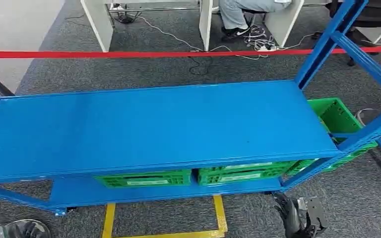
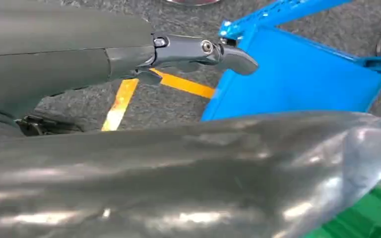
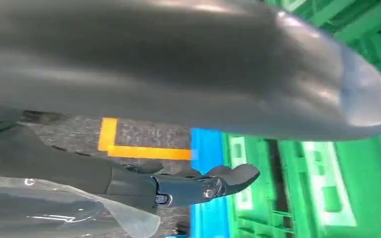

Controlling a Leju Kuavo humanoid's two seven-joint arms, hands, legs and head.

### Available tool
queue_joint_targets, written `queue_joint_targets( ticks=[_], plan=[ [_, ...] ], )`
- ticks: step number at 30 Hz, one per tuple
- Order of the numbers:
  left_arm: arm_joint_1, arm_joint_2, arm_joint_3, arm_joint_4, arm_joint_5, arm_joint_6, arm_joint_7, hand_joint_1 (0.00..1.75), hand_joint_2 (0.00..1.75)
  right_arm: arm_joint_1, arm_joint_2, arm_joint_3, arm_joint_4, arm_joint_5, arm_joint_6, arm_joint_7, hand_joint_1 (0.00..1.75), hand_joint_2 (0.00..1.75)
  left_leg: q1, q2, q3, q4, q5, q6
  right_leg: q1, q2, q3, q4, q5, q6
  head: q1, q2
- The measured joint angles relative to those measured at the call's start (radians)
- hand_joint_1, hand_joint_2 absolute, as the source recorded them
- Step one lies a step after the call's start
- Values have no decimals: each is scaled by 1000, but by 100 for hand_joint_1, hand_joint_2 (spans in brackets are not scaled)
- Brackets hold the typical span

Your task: Take the parts from the cabinet and place them on the table.

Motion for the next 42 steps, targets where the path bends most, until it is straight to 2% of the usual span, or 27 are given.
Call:
queue_joint_targets(
  ticks=[1,2,3,5,7,8,10,11,12,13,14,16,17,18,19,20,22,23,24,25,26,29,31,42],
  plan=[
    [0,0,0,0,0,0,0,0,0,0,0,-1,1,0,0,0,0,0,0,0,11,1,-9,-4,1,0,14,-70,45,-7,1,0],
    [-1,0,0,1,1,0,2,0,0,-1,0,0,4,0,0,0,0,0,-6,-2,12,5,-16,-10,5,1,21,-73,37,-13,-2,0],
    [-1,0,0,1,1,0,2,0,0,-3,0,0,4,0,2,-1,0,0,-4,-2,10,8,-18,-15,5,1,41,-87,29,-25,-3,0],
    [1,-1,-1,1,0,2,3,0,0,2,0,-1,4,-1,3,-3,0,0,-2,-2,10,5,-18,-22,9,4,36,-84,28,-35,-3,0],
    [0,-1,-3,0,-1,3,3,0,0,1,1,-1,4,-1,5,-3,0,0,-4,2,8,19,-35,-36,-3,1,47,-100,33,-44,-3,0],
    [-1,0,-4,0,-3,3,0,0,0,0,1,-1,4,-1,5,-4,0,0,-1,7,-11,60,-62,-47,-4,-1,51,-102,31,-49,-11,0],
    [-3,3,-4,0,-3,3,0,0,0,0,1,-2,4,-1,5,-5,0,0,12,9,-81,206,-129,-60,-5,-5,56,-102,26,-55,-13,0],
    [-2,3,-5,1,-3,3,0,0,0,0,1,-1,4,-2,6,-5,0,0,18,9,-119,277,-150,-65,-5,-6,59,-102,23,-55,-11,0],
    [1,3,-5,1,-3,3,0,0,175,1,1,-1,5,-2,6,-4,0,0,23,10,-139,309,-148,-68,-6,-7,63,-101,19,-54,-13,0],
    [2,3,-5,1,-3,3,0,0,175,1,1,-1,5,-2,6,-4,0,175,28,11,-134,293,-120,-71,-7,-7,70,-101,15,-52,-11,0],
    [1,3,-5,1,-3,3,0,0,175,1,1,-1,5,-2,6,-4,0,175,31,12,-116,247,-80,-73,-9,-7,76,-101,10,-49,-13,0],
    [2,4,-5,1,-7,10,4,0,175,-1,1,-1,5,3,5,-5,0,175,33,17,-39,70,25,-72,-13,-6,96,-102,-3,-36,-13,0],
    [-1,4,-5,8,-16,13,11,0,175,-3,1,-2,7,15,-2,-4,0,175,29,18,-21,46,11,-70,-11,-6,88,-102,-9,-28,-12,0],
    [-3,4,-5,25,-26,14,19,0,175,-9,1,-4,13,31,-5,1,0,175,25,18,-11,19,2,-61,-8,-4,87,-99,-13,-21,-16,0],
    [-5,4,-6,41,-36,12,29,0,175,-14,2,-8,21,44,-7,7,0,175,29,19,-13,15,-2,-64,-5,-6,86,-92,-20,-31,-14,0],
    [-5,3,-6,60,-44,7,38,0,175,-14,2,-13,34,58,-7,13,0,175,27,18,-12,14,-6,-62,-7,-7,82,-96,-18,-36,-11,0],
    [-7,3,-6,95,-63,-4,54,0,175,-15,6,-24,64,88,-6,31,0,175,25,15,-11,14,-9,-56,-8,-9,89,-107,-17,-35,-11,0],
    [-11,3,-6,115,-71,-10,61,0,0,-17,9,-31,80,102,-4,39,0,175,24,15,-11,14,-11,-53,-8,-10,92,-111,-16,-33,-11,0],
    [-17,3,-6,140,-80,-16,70,0,0,-19,13,-39,101,118,-2,48,0,175,24,15,-11,14,-11,-52,-8,-10,94,-114,-15,-30,-11,0],
    [-24,3,-6,162,-89,-22,78,0,0,-20,17,-45,118,131,0,56,0,0,24,15,-11,14,-13,-48,-8,-10,96,-117,-14,-28,-11,0],
    [-30,3,-6,183,-98,-29,86,0,0,-20,21,-53,135,146,2,64,0,0,23,15,-10,14,-14,-47,-9,-9,98,-120,-14,-24,-11,0],
    [-46,3,-6,250,-124,-47,111,0,0,-21,35,-75,191,189,7,89,0,0,22,16,-8,15,-16,-44,-9,-9,101,-124,-14,-22,-11,0],
    [-57,3,-6,294,-141,-60,128,0,0,-23,44,-90,227,217,11,105,0,0,21,16,-7,15,-17,-42,-11,-9,101,-125,-15,-11,-11,0],
    [-120,3,-6,556,-238,-129,219,0,0,-27,105,-183,442,374,34,196,0,0,22,16,-1,14,-17,-41,-9,-9,106,-124,-16,-10,-12,0]
  ],
)
